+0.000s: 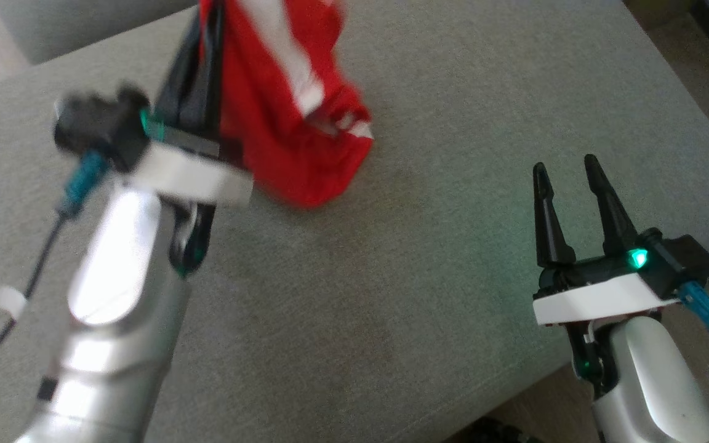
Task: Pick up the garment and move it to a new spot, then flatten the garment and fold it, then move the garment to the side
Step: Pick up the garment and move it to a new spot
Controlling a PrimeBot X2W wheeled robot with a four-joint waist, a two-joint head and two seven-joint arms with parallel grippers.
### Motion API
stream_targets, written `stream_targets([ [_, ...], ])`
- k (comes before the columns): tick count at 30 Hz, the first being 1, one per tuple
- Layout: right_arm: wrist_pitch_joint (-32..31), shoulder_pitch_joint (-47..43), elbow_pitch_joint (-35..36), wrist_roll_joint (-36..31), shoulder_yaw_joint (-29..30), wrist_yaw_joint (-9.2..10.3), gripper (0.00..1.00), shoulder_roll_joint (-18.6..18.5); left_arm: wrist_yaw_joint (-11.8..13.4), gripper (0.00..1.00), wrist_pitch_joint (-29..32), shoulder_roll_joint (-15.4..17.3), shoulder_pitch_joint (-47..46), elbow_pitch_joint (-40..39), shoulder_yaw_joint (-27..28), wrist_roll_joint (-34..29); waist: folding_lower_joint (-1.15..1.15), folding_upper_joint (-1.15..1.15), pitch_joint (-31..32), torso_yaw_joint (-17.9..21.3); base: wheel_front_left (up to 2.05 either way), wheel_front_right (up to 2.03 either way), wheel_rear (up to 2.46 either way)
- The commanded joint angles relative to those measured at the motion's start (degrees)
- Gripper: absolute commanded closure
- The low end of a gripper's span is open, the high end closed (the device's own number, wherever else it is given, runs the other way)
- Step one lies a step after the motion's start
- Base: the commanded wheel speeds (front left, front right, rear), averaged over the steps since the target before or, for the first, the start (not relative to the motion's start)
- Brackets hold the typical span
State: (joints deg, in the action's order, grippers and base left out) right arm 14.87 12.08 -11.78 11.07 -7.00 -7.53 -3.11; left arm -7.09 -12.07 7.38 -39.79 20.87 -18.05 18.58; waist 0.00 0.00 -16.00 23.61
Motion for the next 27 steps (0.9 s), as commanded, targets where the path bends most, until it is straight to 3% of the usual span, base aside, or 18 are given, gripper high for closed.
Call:
stream_targets([
  [1, 0.1, 0.1, 1.2, 0.3, -1.6, 0.04, 0.0, 0.2, 0.1, 0.66, -1.7, 2.2, 0.0, 2.7, 1.8, -1.0, 0.0, 0.0, -1.1, 0.6, 0.0, 0.0, 0.0],
  [2, 0.1, 0.1, 0.8, 0.3, -1.7, 0.04, 0.0, 0.2, 0.8, 0.05, -2.2, 2.3, 0.8, 5.5, 1.8, -1.9, 0.0, 0.0, -1.1, 0.2, 0.0, 0.0, 0.0],
  [3, 0.1, 0.1, 0.5, 0.2, -1.9, 0.04, 0.0, 0.2, 1.9, 0.0, -2.6, 2.0, 1.6, 7.6, 2.3, -2.4, 0.0, 0.0, -1.0, -0.3, 0.0, 0.0, 0.0],
  [7, 0.1, -0.2, -0.1, -0.7, -0.8, 0.04, 0.0, 0.2, 4.7, 0.0, -2.9, -0.5, 6.5, 6.0, 5.5, -4.2, 0.0, 0.0, 0.0, -4.2, 0.0, 0.0, 0.0],
  [11, 0.1, -0.9, -0.4, -2.0, 0.1, 0.04, 0.0, 0.2, 5.4, 0.0, -2.9, -2.2, 12.9, 1.0, 7.5, -6.1, 0.0, 0.0, 1.7, -8.1, 0.0, 0.0, 0.0],
  [18, 0.1, -4.7, -1.9, -5.2, -0.2, 0.04, 0.0, 0.2, 8.4, 0.0, -2.9, -4.4, 29.4, -9.1, 12.5, -6.1, 0.0, 0.0, 8.9, -17.1, 0.0, 0.0, 0.0],
  [27, 0.1, -9.6, 1.4, -4.2, 3.0, 0.04, 0.0, 0.2, 14.5, 0.0, -2.9, -4.5, 39.8, -18.1, 8.3, -3.3, 0.0, 0.0, 13.7, -25.6, 0.0, 0.0, 0.0],
])
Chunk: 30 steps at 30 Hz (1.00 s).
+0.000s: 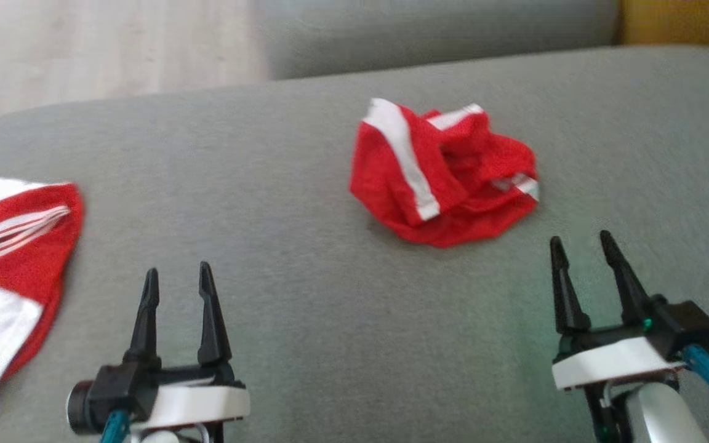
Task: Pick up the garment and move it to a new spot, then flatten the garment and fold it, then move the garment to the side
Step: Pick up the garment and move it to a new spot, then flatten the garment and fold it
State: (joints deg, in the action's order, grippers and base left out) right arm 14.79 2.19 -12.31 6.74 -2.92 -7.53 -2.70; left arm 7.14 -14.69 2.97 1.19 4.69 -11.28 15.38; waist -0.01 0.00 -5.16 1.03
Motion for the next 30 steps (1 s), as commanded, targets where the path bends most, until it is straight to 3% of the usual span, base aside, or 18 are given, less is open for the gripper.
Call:
stream_targets([
  [1, 0.2, -0.2, 2.3, 0.3, -0.8, 0.04, 0.0, -0.2, 0.6, 0.0, -0.3, -0.1, -0.7, -2.4, 1.3, -0.2, 0.01, 0.0, 3.1, -3.5, 0.0, 0.0, 0.0],
  [13, 0.2, -3.5, 2.9, -0.4, -2.7, 0.04, 0.0, -0.2, 0.0, 0.0, -0.3, -0.1, 1.8, -0.8, -0.5, -6.7, 0.01, 0.0, 5.8, -4.8, 0.0, 0.0, 0.0],
  [30, 0.2, -3.7, 2.2, 0.2, -3.3, 0.04, 0.0, -0.2, -0.2, 0.0, -0.3, -0.1, 2.3, 0.3, -0.4, -6.8, 0.01, 0.0, 6.7, -4.5, 0.0, 0.0, 0.0],
])
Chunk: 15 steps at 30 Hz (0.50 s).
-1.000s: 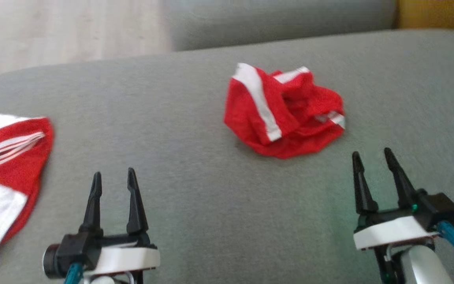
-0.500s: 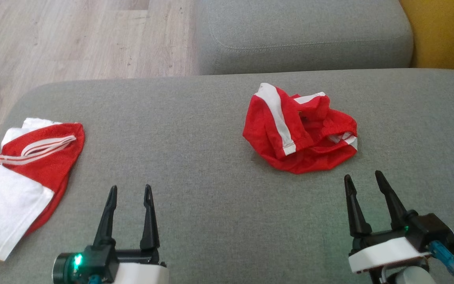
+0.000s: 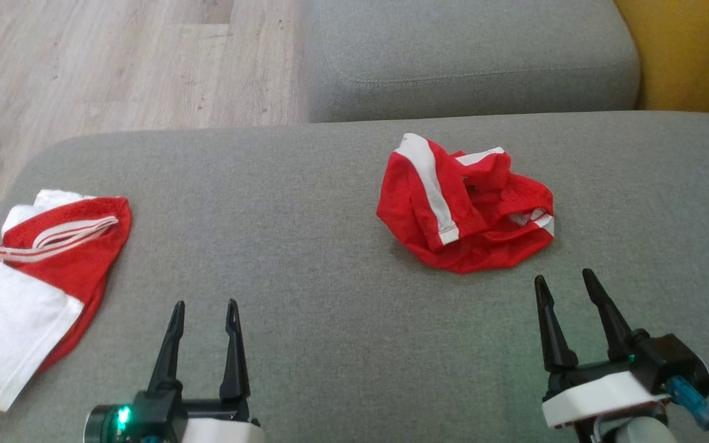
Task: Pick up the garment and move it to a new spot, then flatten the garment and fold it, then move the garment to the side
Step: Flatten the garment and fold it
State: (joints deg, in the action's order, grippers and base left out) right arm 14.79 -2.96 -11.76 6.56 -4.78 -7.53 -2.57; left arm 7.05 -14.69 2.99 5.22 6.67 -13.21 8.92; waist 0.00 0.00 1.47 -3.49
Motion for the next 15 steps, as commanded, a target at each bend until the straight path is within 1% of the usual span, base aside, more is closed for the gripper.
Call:
stream_targets([
  [1, 0.2, 1.5, 1.6, 0.4, -1.4, 0.04, 0.0, -0.3, -0.1, 0.0, -0.3, -0.1, -1.7, -1.7, 1.5, -0.4, 0.0, 0.0, 0.0, 0.1, 0.0, 0.0, 0.0],
  [6, 0.2, 1.9, 1.7, 0.4, -1.3, 0.04, 0.0, -0.3, -0.3, 0.0, -0.3, -0.1, -1.9, -1.4, 0.5, -0.2, 0.0, 0.0, -0.5, 1.0, 0.0, 0.0, 0.0],
  [9, 0.2, 2.1, 1.8, 0.0, -1.2, 0.04, 0.0, -0.3, -0.5, 0.0, -0.3, -0.1, -2.5, -1.2, -0.5, -0.1, 0.0, 0.0, -1.1, 2.3, 0.0, 0.0, 0.0],
  [11, 0.2, 2.5, 2.0, -0.3, -1.4, 0.04, 0.0, -0.3, -0.7, 0.0, -0.3, -0.1, -3.2, -0.9, -1.4, 0.2, 0.0, 0.0, -1.7, 3.8, 0.0, 0.0, 0.0],
  [15, 0.2, 3.4, 2.8, -0.5, -2.2, 0.04, 0.0, -0.3, -1.6, 0.0, -0.3, -0.1, -5.7, 0.0, -4.1, 0.4, 0.0, 0.0, -3.5, 8.8, 0.0, 0.0, 0.0],
])
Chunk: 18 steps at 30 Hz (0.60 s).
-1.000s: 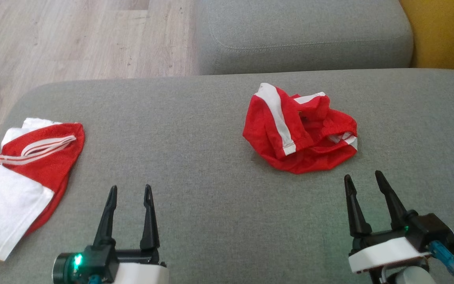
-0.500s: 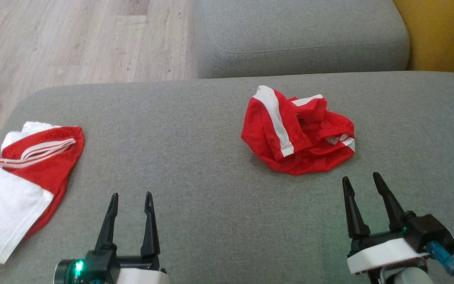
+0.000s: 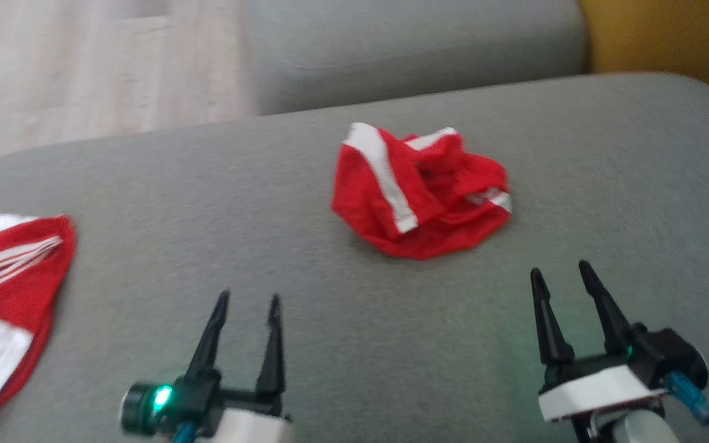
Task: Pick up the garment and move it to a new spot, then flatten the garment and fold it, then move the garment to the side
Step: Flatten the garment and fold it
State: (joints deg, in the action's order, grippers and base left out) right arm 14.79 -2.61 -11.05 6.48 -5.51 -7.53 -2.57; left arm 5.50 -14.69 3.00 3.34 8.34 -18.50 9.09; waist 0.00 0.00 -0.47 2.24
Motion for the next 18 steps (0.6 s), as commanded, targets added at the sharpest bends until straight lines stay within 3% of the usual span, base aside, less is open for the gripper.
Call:
stream_targets([
  [1, 0.2, 3.4, 2.5, -0.4, -1.6, 0.04, 0.0, -0.3, -0.3, 0.0, -0.3, -0.1, -4.9, -1.4, 0.4, 0.1, 0.0, 0.0, -2.4, 4.4, 0.0, 0.0, 0.0],
  [9, 0.2, 8.0, 4.6, 1.0, -2.9, 0.04, 0.0, -0.3, -4.5, 0.0, -0.3, -0.1, -19.4, 9.0, -7.4, -2.0, 0.0, 0.0, -10.9, 16.2, 0.0, 0.0, 0.0],
  [14, 0.2, 9.6, 5.2, 2.6, -3.5, 0.04, 0.0, -0.3, -6.8, 0.0, 1.1, -0.1, -30.9, 20.2, -13.5, -1.9, 0.0, 0.0, -15.6, 21.4, 0.0, 0.0, 0.0],
  [18, 0.2, 10.5, 5.6, 3.0, -4.5, 0.04, 0.0, -0.3, -7.0, 0.0, 3.1, -0.1, -38.9, 25.9, -17.3, -0.3, 0.0, 0.0, -18.6, 24.6, 0.0, 0.0, 0.0],
])
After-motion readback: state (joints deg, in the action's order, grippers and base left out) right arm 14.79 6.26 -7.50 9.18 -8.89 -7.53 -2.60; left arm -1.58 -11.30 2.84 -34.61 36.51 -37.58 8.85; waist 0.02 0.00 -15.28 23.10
